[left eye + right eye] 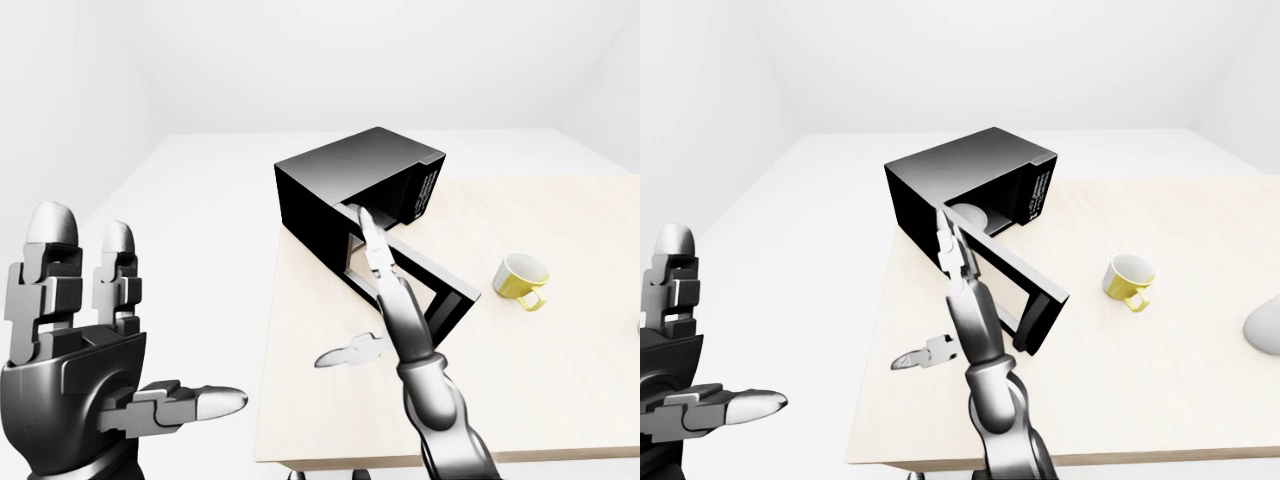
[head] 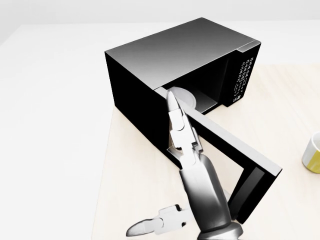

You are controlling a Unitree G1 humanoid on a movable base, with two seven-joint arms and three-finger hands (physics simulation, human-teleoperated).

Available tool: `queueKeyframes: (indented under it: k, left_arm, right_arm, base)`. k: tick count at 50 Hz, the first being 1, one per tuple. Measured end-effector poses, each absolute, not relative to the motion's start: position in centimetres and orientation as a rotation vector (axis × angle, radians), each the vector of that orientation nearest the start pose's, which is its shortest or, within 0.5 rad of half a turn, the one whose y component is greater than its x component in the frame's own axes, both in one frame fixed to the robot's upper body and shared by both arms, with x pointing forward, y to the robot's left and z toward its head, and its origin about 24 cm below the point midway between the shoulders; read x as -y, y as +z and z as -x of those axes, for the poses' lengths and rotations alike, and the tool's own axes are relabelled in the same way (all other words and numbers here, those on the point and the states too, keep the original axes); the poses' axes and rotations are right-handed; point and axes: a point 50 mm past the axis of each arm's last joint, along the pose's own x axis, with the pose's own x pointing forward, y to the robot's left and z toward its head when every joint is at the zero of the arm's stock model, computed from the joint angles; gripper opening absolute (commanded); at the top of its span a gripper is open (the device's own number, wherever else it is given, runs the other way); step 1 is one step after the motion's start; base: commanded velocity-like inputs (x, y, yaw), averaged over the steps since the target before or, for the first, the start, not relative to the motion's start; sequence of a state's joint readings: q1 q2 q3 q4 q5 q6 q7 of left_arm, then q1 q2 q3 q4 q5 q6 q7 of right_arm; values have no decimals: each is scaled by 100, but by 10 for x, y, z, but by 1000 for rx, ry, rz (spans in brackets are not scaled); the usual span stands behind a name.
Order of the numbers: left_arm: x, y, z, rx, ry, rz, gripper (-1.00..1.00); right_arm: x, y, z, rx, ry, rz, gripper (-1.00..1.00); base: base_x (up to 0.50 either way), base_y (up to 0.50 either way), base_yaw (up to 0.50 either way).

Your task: Close the microwave.

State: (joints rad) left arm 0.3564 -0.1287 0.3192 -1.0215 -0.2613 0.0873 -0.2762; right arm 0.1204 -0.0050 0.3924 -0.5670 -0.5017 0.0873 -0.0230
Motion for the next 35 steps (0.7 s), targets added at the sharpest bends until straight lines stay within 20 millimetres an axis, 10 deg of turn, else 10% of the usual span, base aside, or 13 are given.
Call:
queueKeyframes:
  k: [35]
  left_arm:
    - [-195, 185, -134, 599, 56, 33, 100]
  right_arm:
    - [85, 61, -248, 122, 150, 402, 100]
  base:
    - [0, 0, 0]
